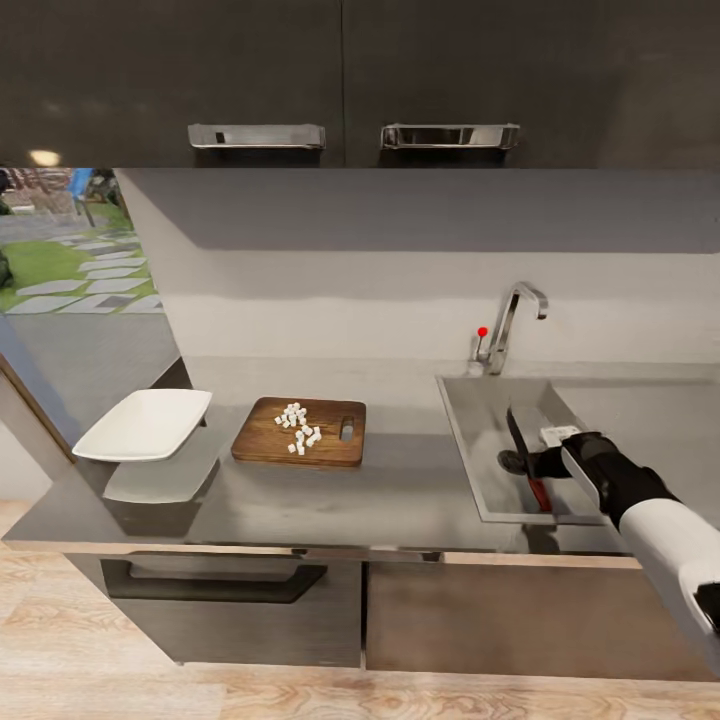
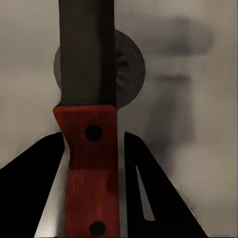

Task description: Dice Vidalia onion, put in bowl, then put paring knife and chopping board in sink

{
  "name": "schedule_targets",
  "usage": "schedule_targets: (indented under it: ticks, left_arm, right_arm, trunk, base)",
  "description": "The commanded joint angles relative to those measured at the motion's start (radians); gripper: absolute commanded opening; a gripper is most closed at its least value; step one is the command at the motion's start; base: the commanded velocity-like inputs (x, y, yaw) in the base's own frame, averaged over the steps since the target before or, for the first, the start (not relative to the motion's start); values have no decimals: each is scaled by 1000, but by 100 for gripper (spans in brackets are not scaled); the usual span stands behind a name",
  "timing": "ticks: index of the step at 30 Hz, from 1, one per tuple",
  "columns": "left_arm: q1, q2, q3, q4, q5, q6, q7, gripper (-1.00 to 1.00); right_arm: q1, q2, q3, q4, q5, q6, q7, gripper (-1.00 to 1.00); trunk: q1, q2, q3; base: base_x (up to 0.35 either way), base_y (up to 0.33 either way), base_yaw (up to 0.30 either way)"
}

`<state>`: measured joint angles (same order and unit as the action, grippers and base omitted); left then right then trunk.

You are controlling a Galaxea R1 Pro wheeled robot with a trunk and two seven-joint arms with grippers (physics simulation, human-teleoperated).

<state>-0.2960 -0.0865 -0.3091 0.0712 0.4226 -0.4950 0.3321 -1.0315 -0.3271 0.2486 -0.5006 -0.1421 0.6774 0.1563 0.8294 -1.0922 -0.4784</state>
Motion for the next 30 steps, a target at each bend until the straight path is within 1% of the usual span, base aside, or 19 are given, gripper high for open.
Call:
schedule_targets:
  ticks: [1,4,7,10,11,16,19,20,30]
  left_arm:
    - [-2,-1,-8,4,5,-5,2,100]
    - [-2,-1,-8,4,5,-5,2,100]
    - [-2,-1,-8,4,5,-5,2,100]
    - [-2,-1,-8,4,5,-5,2,100]
    - [-2,-1,-8,4,5,-5,2,100]
    - [-2,-1,-8,4,5,-5,2,100]
    - [-2,-1,-8,4,5,-5,2,100]
    - [-2,-1,-8,4,5,-5,2,100]
    - [-2,-1,-8,4,5,-5,2,100]
  right_arm:
    - [-1,2,8,10,-9,2,-3,-100]
    - [-1,14,8,21,-7,1,-3,-100]
    - [-1,21,8,43,-7,0,-4,-100]
    - [-1,25,8,62,-6,-27,-4,-100]
    - [-1,26,8,82,-5,-36,-4,-100]
    - [-1,28,8,114,-5,-47,-4,-100]
    - [-1,35,8,137,-5,-79,-4,-100]
    - [-1,38,8,142,-5,-85,-4,100]
    - [-1,38,6,146,-5,-93,-3,100]
  trunk:
    - [0,-1,-1]
    - [0,-1,-1]
    - [0,-1,-1]
    - [0,-1,-1]
    - [0,-1,-1]
    - [0,-1,-1]
    - [0,-1,-1]
    - [0,-1,-1]
    - [0,-1,-1]
  base:
    - [0,0,0]
    - [17,-2,0]
    - [181,-67,0]
    - [262,-97,0]
    - [99,-29,0]
    - [23,-7,0]
    - [1,0,0]
    - [0,0,0]
    - [0,0,0]
